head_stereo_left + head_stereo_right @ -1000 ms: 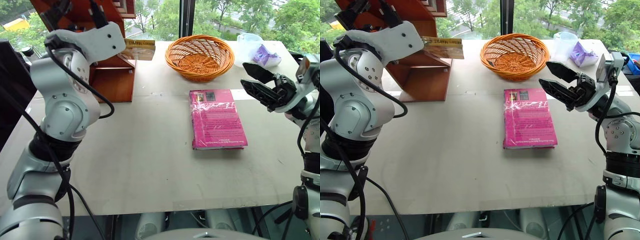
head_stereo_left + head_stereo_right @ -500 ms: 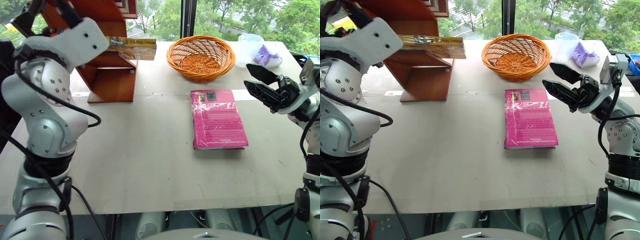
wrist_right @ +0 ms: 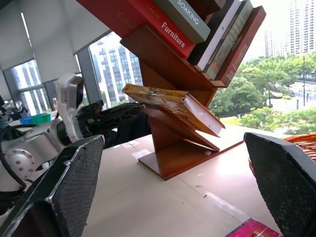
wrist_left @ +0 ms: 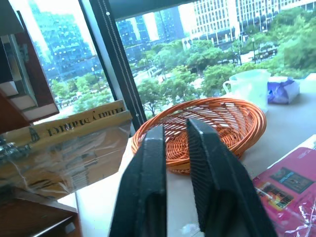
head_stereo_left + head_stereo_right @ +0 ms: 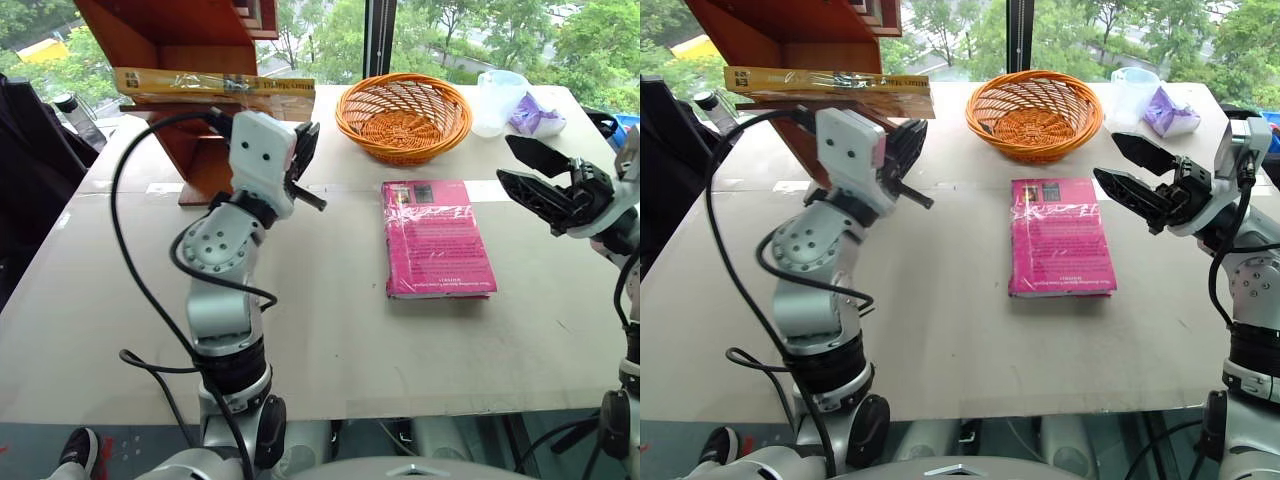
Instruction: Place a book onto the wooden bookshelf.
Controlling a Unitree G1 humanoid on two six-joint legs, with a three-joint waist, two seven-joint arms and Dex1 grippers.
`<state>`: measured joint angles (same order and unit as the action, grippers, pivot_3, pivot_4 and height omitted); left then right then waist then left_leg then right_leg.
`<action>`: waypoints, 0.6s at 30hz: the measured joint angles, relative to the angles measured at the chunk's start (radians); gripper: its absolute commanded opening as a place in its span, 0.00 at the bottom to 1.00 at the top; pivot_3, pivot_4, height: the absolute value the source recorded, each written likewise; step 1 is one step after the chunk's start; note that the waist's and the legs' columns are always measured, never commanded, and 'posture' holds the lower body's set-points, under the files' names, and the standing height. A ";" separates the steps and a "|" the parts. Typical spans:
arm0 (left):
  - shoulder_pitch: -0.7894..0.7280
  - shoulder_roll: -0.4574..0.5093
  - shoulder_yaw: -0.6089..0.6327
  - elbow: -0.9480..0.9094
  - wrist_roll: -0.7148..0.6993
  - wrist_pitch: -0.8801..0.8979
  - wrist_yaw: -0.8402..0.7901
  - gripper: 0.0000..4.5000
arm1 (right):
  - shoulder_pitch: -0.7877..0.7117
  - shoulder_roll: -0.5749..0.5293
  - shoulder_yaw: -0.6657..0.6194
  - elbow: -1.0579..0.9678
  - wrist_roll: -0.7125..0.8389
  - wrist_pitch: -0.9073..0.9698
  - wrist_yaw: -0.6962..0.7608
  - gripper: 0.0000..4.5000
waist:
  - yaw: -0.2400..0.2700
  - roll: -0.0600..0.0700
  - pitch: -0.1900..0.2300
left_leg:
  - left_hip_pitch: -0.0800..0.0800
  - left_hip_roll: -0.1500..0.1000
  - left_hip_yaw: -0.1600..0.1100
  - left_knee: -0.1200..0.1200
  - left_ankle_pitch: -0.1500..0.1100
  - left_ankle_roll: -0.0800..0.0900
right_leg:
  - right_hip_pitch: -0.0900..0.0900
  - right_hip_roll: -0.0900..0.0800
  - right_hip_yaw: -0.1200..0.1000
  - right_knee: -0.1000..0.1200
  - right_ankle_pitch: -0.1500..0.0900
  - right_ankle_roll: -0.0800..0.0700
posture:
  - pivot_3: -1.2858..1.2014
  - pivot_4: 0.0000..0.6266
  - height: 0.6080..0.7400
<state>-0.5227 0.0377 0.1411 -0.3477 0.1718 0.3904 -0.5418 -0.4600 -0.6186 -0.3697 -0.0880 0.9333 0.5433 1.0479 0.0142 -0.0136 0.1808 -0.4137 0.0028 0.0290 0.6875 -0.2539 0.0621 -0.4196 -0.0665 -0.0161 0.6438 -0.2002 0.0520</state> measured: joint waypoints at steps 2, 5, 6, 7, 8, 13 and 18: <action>-0.022 -0.014 -0.028 0.134 -0.004 -0.115 0.049 0.00 | 0.013 -0.002 -0.005 -0.015 0.004 0.001 -0.010 1.00 | 0.003 0.000 0.000 | 0.000 -0.001 0.001 0.001 0.000 0.000 | 0.001 0.000 -0.001 0.000 0.000 0.000 | 0.52 0.24 1.00; -0.133 -0.056 -0.085 0.466 0.026 -0.351 0.223 0.00 | 0.020 -0.005 -0.006 -0.033 0.015 0.008 -0.028 1.00 | 0.009 0.000 0.000 | -0.001 -0.002 0.001 0.003 0.000 0.001 | 0.002 -0.001 -0.002 -0.002 0.001 0.002 | 0.52 0.24 1.00; -0.155 -0.061 -0.092 0.516 0.037 -0.383 0.261 0.00 | 0.020 -0.005 -0.005 -0.038 0.016 0.010 -0.030 1.00 | 0.009 -0.001 0.000 | -0.002 -0.002 0.001 0.003 0.000 0.001 | 0.002 -0.001 -0.001 -0.003 0.001 0.003 | 0.52 0.24 1.00; -0.190 -0.067 -0.108 0.603 0.062 -0.460 0.341 0.00 | 0.022 -0.005 -0.006 -0.044 0.019 0.013 -0.034 1.00 | 0.007 -0.001 0.000 | -0.002 -0.002 0.001 0.003 -0.001 0.002 | 0.002 -0.001 -0.001 -0.003 0.002 0.003 | 0.52 0.24 1.00; -0.231 -0.066 -0.122 0.703 0.097 -0.540 0.432 0.00 | 0.023 -0.006 -0.007 -0.049 0.019 0.016 -0.037 1.00 | 0.008 -0.001 0.000 | -0.002 -0.002 0.001 0.002 -0.001 0.003 | 0.002 -0.002 -0.001 -0.003 0.002 0.003 | 0.52 0.24 1.00; -0.415 -0.096 -0.117 1.045 0.119 -0.690 0.711 0.00 | 0.021 -0.014 -0.009 -0.052 0.021 0.021 -0.044 1.00 | 0.002 -0.001 0.000 | -0.003 -0.002 0.003 0.000 -0.001 0.003 | -0.001 -0.003 -0.003 -0.003 0.002 0.004 | 0.52 0.24 1.00; -0.527 -0.039 -0.082 1.245 0.100 -0.810 0.894 0.00 | 0.020 -0.021 -0.009 -0.053 0.022 0.021 -0.049 1.00 | -0.001 -0.001 0.000 | -0.002 -0.002 0.003 0.000 -0.002 0.003 | -0.001 -0.002 -0.003 -0.003 0.002 0.004 | 0.52 0.24 1.00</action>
<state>-1.0502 -0.0015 0.0590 0.8976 0.2721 -0.4194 0.3522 -0.4403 -0.6398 -0.3788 -0.1408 0.9553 0.5641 0.9992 0.0129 -0.0144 0.1810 -0.4159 0.0008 0.0319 0.6871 -0.2554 0.0648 -0.4207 -0.0689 -0.0190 0.6413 -0.1984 0.0556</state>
